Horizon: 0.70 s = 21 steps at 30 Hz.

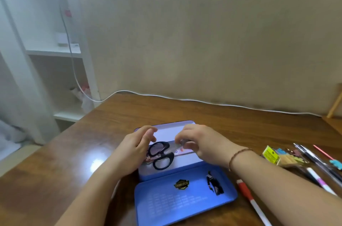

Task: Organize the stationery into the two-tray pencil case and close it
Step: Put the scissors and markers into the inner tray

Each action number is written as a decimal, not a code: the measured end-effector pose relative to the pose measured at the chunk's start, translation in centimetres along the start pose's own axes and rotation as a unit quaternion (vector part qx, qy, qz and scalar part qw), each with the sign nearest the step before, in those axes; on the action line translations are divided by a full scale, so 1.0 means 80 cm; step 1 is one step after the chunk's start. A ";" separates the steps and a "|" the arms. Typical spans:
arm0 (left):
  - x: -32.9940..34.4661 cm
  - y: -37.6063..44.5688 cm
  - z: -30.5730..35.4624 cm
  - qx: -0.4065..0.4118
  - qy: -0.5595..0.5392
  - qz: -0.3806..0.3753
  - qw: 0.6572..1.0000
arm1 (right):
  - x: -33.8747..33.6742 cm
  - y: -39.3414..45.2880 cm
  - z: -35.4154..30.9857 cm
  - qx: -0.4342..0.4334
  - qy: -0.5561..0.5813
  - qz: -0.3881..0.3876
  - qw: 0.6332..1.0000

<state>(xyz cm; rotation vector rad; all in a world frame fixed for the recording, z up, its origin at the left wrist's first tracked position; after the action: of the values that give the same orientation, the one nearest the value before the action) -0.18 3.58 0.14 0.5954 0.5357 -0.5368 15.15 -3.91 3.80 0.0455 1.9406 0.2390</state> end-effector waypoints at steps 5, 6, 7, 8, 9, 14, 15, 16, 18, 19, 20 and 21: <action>0.010 -0.001 -0.002 0.000 0.011 -0.038 0.999 | 0.043 0.011 -0.001 -0.008 -0.004 -0.093 0.996; 0.011 0.000 -0.001 0.002 0.014 -0.042 0.999 | 0.046 0.009 0.000 -0.007 -0.002 -0.099 0.995; 0.012 -0.001 0.000 0.001 0.012 -0.049 0.999 | 0.049 0.007 0.000 -0.006 -0.003 -0.104 0.995; 0.014 -0.002 0.002 0.000 0.010 -0.064 0.998 | 0.049 0.005 0.001 -0.004 -0.003 -0.103 0.995; 0.015 -0.004 0.005 -0.003 0.013 -0.086 0.996 | 0.046 0.003 0.001 -0.002 -0.001 -0.093 0.996; 0.032 -0.022 0.015 0.029 0.143 -0.221 0.964 | -0.057 -0.036 0.036 0.061 0.139 0.189 0.970; 0.035 -0.023 0.017 0.035 0.146 -0.229 0.962 | -0.086 -0.057 0.054 0.085 0.165 0.249 0.951; 0.036 -0.023 0.020 0.042 0.145 -0.227 0.962 | -0.112 -0.080 0.074 0.109 0.181 0.293 0.933; 0.038 -0.019 0.023 0.061 0.143 -0.211 0.965 | -0.157 -0.131 0.110 0.151 0.184 0.345 0.908; 0.039 -0.017 0.024 0.071 0.143 -0.206 0.966 | -0.175 -0.159 0.124 0.172 0.172 0.363 0.899; 0.039 -0.016 0.025 0.078 0.141 -0.202 0.966 | -0.188 -0.185 0.134 0.195 0.152 0.378 0.892; 0.040 -0.015 0.026 0.084 0.139 -0.200 0.966 | -0.195 -0.208 0.142 0.224 0.123 0.383 0.888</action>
<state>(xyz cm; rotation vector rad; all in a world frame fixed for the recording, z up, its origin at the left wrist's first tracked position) 2.09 0.39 -0.78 0.7336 0.8920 -0.8941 32.84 -20.84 10.95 1.1517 2.1080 0.3173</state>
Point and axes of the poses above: each hand's wrist, its own y-axis towards the middle knuckle, its own x-axis out of the palm, z = x × y, the point moved 8 cm from there along y, towards the middle knuckle, and after that the axes turned 11 degrees about x, right-handed, at the moved point
